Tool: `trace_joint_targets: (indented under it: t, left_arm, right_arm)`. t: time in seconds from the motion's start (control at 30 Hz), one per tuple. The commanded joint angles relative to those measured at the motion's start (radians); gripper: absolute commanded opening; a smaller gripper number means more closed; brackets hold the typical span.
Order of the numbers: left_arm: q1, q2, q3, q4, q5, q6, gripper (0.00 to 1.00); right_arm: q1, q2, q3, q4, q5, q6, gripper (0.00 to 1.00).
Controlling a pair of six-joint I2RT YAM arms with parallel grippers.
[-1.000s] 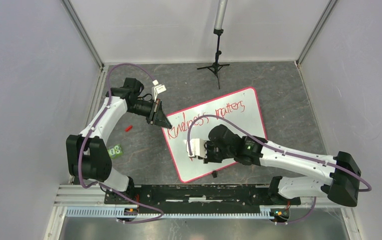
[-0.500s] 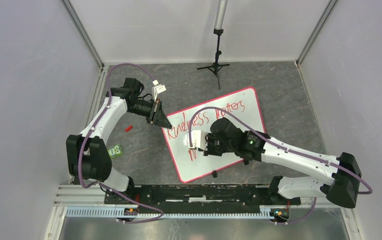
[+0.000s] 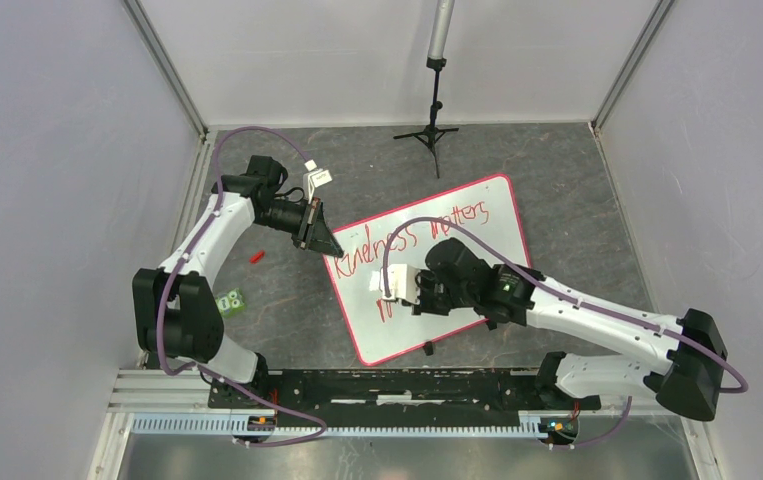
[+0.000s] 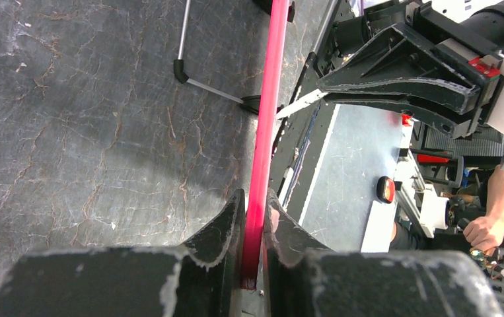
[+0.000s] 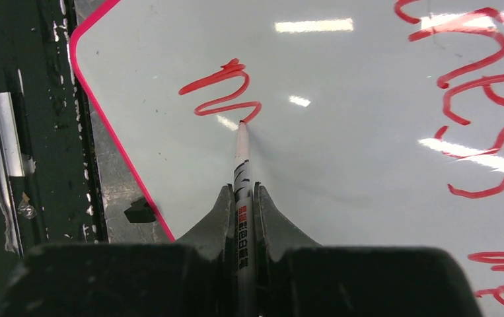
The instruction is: Write a sentence on the whiteboard
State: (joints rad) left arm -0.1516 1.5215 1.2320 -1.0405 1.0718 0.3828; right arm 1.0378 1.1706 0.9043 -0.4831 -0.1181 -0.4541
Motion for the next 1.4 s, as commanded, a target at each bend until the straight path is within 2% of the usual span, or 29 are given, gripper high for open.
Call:
trace_joint_targets:
  t: [0.0, 0.3, 0.93, 1.37]
  left_arm:
    - [-0.003, 0.015, 0.02, 0.031, -0.063, 0.007, 0.02]
    - [-0.003, 0.011, 0.02, 0.031, -0.062, 0.003, 0.02]
    - [-0.003, 0.012, 0.015, 0.031, -0.06, 0.009, 0.02]
    - [-0.004, 0.017, 0.02, 0.03, -0.057, 0.005, 0.02]
  right_arm:
    - [-0.005, -0.017, -0.04, -0.026, -0.029, -0.02, 0.0]
    - [0.021, -0.029, -0.024, -0.03, -0.05, -0.021, 0.0]
    - [-0.027, -0.027, 0.022, 0.019, -0.019, 0.009, 0.0]
    - [-0.09, -0.069, -0.012, -0.022, -0.02, -0.004, 0.0]
